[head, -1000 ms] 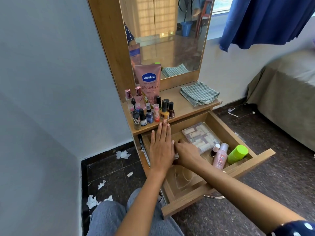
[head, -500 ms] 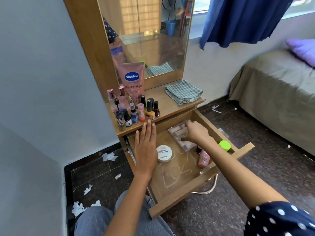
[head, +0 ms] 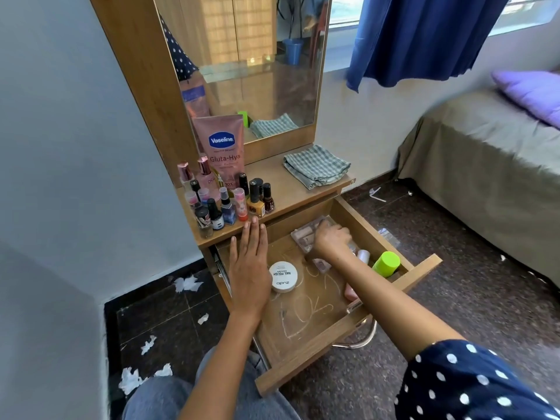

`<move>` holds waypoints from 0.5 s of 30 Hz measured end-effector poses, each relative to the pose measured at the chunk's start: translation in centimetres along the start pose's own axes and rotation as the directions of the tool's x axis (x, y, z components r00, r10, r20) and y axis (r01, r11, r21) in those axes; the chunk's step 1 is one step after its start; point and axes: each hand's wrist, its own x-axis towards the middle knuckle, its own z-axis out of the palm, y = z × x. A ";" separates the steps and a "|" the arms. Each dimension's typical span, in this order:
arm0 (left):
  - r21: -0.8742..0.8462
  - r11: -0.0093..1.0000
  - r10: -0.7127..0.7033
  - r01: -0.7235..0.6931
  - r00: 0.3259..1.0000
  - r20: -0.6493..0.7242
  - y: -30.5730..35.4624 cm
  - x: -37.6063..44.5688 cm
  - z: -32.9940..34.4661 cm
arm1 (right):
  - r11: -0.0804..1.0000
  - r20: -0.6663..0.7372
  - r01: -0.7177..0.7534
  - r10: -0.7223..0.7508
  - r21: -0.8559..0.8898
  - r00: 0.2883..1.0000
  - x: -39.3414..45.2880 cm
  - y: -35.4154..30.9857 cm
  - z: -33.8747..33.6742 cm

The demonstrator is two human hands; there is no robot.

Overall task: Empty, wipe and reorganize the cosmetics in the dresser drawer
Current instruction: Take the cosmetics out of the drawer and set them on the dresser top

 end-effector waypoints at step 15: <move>0.007 1.000 -0.014 0.014 1.000 0.028 0.2 0.1 -0.4 | 0.965 0.024 0.077 -0.086 0.249 0.996 -1.2 -0.1 -0.7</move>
